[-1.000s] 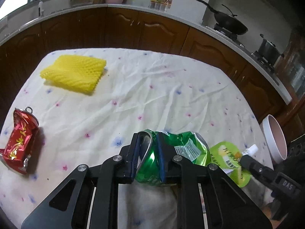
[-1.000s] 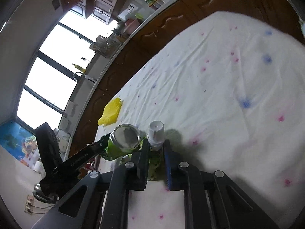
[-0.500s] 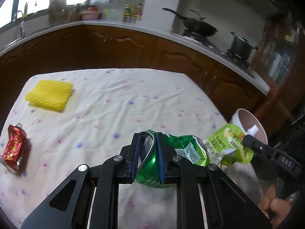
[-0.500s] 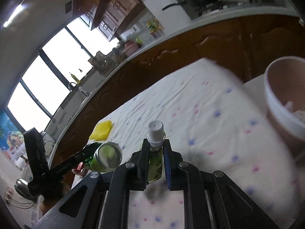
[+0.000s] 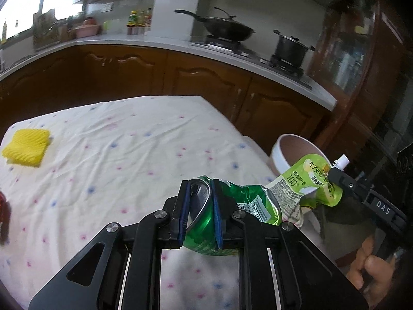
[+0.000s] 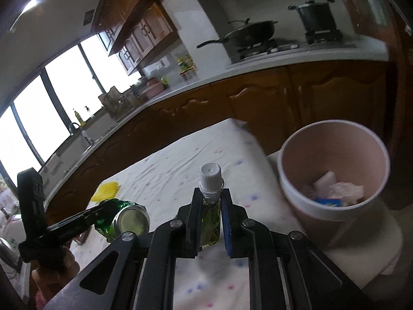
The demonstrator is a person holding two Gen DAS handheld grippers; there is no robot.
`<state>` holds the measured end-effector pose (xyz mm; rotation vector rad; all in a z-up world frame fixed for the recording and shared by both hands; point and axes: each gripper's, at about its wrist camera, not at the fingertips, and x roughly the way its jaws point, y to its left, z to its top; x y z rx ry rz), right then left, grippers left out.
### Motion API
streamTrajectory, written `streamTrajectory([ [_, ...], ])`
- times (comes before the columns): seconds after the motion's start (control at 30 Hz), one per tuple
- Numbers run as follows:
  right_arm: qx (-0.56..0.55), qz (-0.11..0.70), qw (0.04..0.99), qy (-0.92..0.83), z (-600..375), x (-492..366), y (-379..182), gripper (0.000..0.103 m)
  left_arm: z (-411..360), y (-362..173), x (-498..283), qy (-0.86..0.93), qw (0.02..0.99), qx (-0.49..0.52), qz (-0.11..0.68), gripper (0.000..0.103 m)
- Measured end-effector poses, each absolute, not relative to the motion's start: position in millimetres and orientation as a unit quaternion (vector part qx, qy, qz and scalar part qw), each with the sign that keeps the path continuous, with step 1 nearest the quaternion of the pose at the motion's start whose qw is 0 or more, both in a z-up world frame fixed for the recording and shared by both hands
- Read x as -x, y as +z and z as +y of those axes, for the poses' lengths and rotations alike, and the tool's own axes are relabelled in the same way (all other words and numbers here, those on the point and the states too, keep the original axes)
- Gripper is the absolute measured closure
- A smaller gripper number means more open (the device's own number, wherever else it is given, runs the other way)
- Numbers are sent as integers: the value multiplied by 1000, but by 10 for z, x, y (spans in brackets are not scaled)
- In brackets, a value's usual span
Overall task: Collect trash
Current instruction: 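Carry the can and pouch over the bin and open both tools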
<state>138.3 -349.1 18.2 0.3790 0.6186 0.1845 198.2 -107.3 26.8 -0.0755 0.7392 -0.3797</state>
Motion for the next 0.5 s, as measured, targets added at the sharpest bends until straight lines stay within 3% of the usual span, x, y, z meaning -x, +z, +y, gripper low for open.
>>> streamTrajectory([
  [0.5,-176,276,944,30,-4053,-1135,283,89,-1734,341,-2044,-229,904,22,360,88],
])
